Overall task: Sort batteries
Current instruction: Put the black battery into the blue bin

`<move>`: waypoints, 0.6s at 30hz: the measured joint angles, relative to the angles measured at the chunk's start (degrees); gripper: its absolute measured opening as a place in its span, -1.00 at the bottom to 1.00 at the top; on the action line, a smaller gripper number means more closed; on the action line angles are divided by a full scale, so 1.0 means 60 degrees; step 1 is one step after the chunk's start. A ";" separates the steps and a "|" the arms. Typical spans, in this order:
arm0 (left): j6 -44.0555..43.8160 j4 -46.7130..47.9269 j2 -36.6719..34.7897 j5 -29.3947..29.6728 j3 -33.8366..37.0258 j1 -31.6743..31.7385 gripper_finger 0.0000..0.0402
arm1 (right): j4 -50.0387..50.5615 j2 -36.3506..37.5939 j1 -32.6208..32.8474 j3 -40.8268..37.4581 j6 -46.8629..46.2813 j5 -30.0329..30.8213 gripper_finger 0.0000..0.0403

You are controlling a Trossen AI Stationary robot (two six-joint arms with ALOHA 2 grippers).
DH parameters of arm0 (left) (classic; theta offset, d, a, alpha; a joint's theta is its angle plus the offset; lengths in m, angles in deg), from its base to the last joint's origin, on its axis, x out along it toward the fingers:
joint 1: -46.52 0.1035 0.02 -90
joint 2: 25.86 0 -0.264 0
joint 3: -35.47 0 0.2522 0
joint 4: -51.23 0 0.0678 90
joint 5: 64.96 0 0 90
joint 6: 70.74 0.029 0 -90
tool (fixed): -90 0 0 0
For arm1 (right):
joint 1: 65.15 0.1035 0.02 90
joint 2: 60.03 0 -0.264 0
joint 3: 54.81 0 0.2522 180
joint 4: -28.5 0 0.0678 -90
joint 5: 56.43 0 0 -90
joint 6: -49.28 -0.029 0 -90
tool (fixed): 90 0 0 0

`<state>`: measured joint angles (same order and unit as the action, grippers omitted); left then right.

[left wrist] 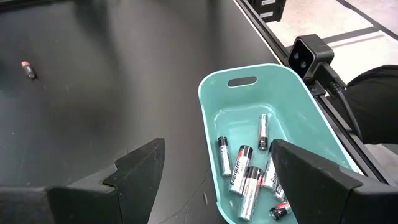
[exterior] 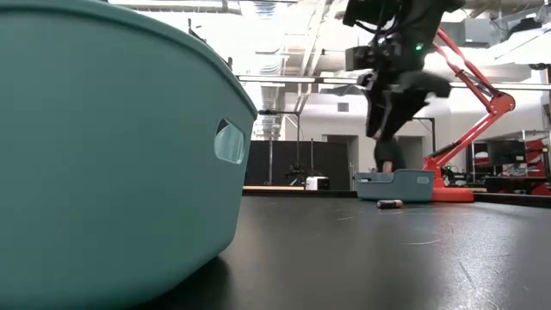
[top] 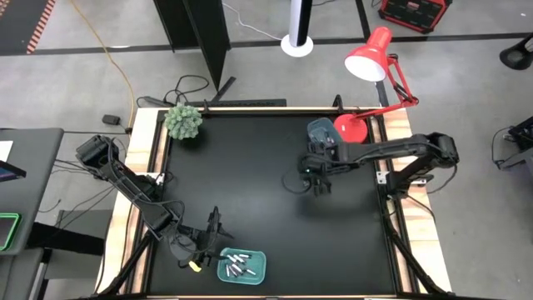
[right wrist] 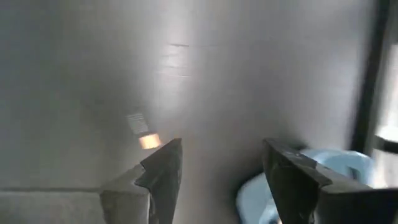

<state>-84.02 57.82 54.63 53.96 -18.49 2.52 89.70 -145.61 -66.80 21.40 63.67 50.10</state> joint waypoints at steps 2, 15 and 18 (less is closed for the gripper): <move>0.0000 -0.0002 0.0000 -0.0002 0.0001 -0.0002 0.45 | 0.0067 -0.0143 0.0074 0.0004 -0.0090 -0.0337 0.13; -0.0057 0.0000 0.0000 -0.0002 -0.0005 -0.0020 0.45 | 0.0057 -0.3174 -0.0086 -0.0066 0.0226 -0.0765 0.12; -0.0070 0.0019 0.0000 -0.0002 -0.0005 -0.0020 0.45 | 0.0145 -0.3647 -0.0116 0.0047 0.0609 -0.0736 0.06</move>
<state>-84.44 57.93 54.63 53.94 -18.52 2.40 90.57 -167.49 -67.50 21.68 67.32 45.69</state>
